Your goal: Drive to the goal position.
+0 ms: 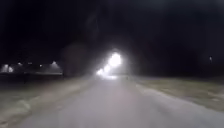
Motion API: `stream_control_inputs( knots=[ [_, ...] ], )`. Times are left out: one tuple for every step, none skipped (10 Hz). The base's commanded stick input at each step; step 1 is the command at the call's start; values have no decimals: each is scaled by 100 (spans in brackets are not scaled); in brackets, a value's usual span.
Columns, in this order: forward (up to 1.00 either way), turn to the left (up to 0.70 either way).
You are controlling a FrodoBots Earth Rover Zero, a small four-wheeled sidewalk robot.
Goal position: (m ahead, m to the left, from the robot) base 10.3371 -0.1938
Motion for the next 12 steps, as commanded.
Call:
stream_control_inputs(
  knots=[
    [100,0],
    [100,0],
    [100,0],
    [100,0],
    [100,0],
    [100,0],
    [100,0],
    [100,0],
    [100,0],
    [100,0],
    [100,0],
    [100,0]
  ],
)
